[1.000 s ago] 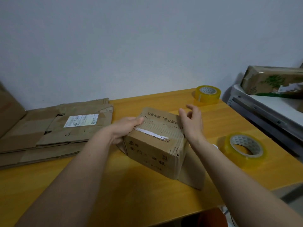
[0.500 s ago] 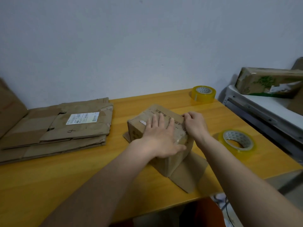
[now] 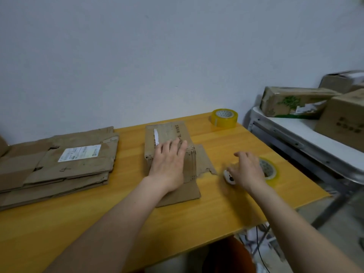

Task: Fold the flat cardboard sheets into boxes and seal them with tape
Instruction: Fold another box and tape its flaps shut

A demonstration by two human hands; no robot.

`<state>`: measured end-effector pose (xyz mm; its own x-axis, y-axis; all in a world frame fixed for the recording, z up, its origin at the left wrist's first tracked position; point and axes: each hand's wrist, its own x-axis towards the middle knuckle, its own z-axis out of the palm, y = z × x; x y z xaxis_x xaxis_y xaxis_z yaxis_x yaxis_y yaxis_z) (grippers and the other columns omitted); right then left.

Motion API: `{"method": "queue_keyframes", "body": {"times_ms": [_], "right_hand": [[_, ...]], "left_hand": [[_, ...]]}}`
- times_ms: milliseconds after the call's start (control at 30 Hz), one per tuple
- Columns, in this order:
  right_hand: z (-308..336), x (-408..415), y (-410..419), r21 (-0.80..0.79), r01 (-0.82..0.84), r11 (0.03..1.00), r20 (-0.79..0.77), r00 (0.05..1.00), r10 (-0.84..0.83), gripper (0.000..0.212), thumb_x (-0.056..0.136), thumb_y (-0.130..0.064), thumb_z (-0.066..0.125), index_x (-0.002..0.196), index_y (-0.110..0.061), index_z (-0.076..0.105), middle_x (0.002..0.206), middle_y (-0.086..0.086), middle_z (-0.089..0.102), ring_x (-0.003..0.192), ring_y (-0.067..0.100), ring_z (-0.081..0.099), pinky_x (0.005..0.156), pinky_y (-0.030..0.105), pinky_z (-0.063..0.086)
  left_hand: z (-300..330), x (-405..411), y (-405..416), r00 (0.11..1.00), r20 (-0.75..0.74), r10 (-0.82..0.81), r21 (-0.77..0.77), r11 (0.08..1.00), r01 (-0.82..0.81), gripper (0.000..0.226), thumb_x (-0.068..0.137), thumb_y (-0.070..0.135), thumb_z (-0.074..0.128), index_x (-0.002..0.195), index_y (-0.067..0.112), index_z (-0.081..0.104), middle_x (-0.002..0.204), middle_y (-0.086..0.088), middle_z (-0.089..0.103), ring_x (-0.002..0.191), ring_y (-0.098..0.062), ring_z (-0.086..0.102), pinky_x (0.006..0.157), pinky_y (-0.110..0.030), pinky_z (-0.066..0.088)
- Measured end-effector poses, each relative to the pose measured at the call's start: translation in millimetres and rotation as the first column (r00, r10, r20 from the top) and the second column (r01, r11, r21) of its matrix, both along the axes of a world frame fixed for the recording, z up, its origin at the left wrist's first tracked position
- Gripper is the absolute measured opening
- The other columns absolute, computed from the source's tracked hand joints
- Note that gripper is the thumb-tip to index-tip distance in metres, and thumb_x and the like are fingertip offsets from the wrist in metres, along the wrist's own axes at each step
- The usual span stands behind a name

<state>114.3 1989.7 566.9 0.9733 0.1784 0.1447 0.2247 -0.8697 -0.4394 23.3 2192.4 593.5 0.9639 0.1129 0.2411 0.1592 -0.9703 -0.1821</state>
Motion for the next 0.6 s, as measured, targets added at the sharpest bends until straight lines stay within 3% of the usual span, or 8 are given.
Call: {"method": "queue_keyframes", "body": {"times_ms": [100, 167, 233, 300, 367, 433, 500, 600], "right_hand": [[-8.6, -1.0, -24.9, -0.303, 0.033, 0.952, -0.030, 0.999, -0.044, 0.065, 0.084, -0.047, 0.065, 0.133, -0.011, 0.039, 0.137, 0.011, 0.042, 0.128, 0.029, 0.035, 0.107, 0.035, 0.031], [-13.2, -4.1, -35.4, -0.449, 0.034, 0.893, -0.045, 0.997, -0.060, 0.057, 0.085, -0.046, 0.062, 0.128, -0.014, 0.044, 0.134, 0.009, 0.045, 0.128, 0.029, 0.036, 0.109, 0.035, 0.027], [-14.1, -5.6, -42.1, -0.468, 0.030, 0.883, -0.043, 0.997, -0.057, 0.032, 0.090, -0.028, 0.054, 0.120, -0.019, 0.052, 0.130, 0.007, 0.051, 0.129, 0.029, 0.036, 0.113, 0.039, 0.021], [-12.9, -6.1, -45.3, -0.389, 0.022, 0.921, -0.072, 0.996, -0.054, 0.033, 0.090, -0.016, 0.050, 0.122, -0.024, 0.053, 0.129, 0.004, 0.055, 0.132, 0.027, 0.035, 0.117, 0.047, 0.012], [-7.3, -7.8, -44.7, -0.217, 0.025, 0.976, -0.103, 0.994, -0.048, 0.043, 0.090, -0.021, 0.060, 0.130, -0.028, 0.050, 0.131, 0.003, 0.055, 0.133, 0.025, 0.038, 0.115, 0.050, 0.013], [3.5, -11.5, -38.9, -0.017, -0.009, 1.000, -0.094, 0.996, 0.007, 0.049, 0.084, -0.025, 0.069, 0.130, -0.028, 0.052, 0.129, 0.001, 0.058, 0.126, 0.025, 0.046, 0.110, 0.049, 0.026], [17.9, -18.4, -29.4, 0.185, -0.084, 0.979, -0.079, 0.992, 0.100, 0.037, 0.081, -0.025, 0.074, 0.115, -0.026, 0.060, 0.116, 0.000, 0.064, 0.112, 0.025, 0.056, 0.099, 0.048, 0.041], [41.2, -31.2, -14.9, 0.383, -0.167, 0.909, -0.070, 0.975, 0.209, 0.025, 0.078, -0.023, 0.077, 0.099, -0.019, 0.065, 0.097, 0.000, 0.067, 0.090, 0.021, 0.062, 0.084, 0.046, 0.051]], "left_hand": [[4.7, -1.5, 2.7, 0.994, 0.088, -0.072, -0.313, 0.945, 0.096, 0.083, 0.080, 0.024, 0.057, 0.152, 0.023, 0.015, 0.156, -0.001, 0.021, 0.143, -0.021, 0.016, 0.118, -0.041, 0.006], [9.7, -5.8, 0.5, 0.949, 0.316, -0.008, -0.591, 0.781, 0.203, 0.063, 0.084, 0.015, 0.058, 0.144, 0.020, 0.038, 0.139, 0.002, 0.046, 0.132, -0.019, 0.036, 0.114, -0.039, 0.023], [11.2, -10.8, -6.1, 0.810, 0.582, 0.066, -0.591, 0.719, 0.366, 0.035, 0.090, 0.006, 0.058, 0.125, 0.012, 0.059, 0.107, 0.003, 0.061, 0.104, -0.019, 0.056, 0.092, -0.036, 0.045], [8.7, -18.6, -17.4, 0.745, 0.667, -0.006, -0.495, 0.745, 0.448, 0.023, 0.093, 0.000, 0.056, 0.111, 0.007, 0.067, 0.082, 0.003, 0.065, 0.074, -0.013, 0.060, 0.068, -0.032, 0.049], [3.1, -24.7, -29.5, 0.763, 0.640, -0.089, -0.470, 0.740, 0.481, 0.026, 0.092, -0.005, 0.055, 0.110, 0.007, 0.069, 0.070, 0.003, 0.066, 0.062, -0.009, 0.058, 0.061, -0.027, 0.048], [0.3, -26.2, -36.7, 0.809, 0.580, -0.094, -0.533, 0.707, 0.464, 0.030, 0.092, -0.001, 0.055, 0.118, 0.011, 0.065, 0.066, 0.005, 0.063, 0.063, -0.008, 0.058, 0.064, -0.025, 0.048], [1.8, -23.4, -41.6, 0.862, 0.505, -0.052, -0.649, 0.635, 0.419, 0.033, 0.092, 0.008, 0.060, 0.124, 0.017, 0.057, 0.070, 0.006, 0.060, 0.067, -0.004, 0.056, 0.067, -0.020, 0.044], [6.9, -20.5, -46.7, 0.898, 0.439, 0.003, -0.753, 0.547, 0.366, 0.051, 0.082, 0.027, 0.074, 0.126, 0.024, 0.050, 0.098, 0.007, 0.057, 0.091, -0.003, 0.053, 0.078, -0.014, 0.044]]}}
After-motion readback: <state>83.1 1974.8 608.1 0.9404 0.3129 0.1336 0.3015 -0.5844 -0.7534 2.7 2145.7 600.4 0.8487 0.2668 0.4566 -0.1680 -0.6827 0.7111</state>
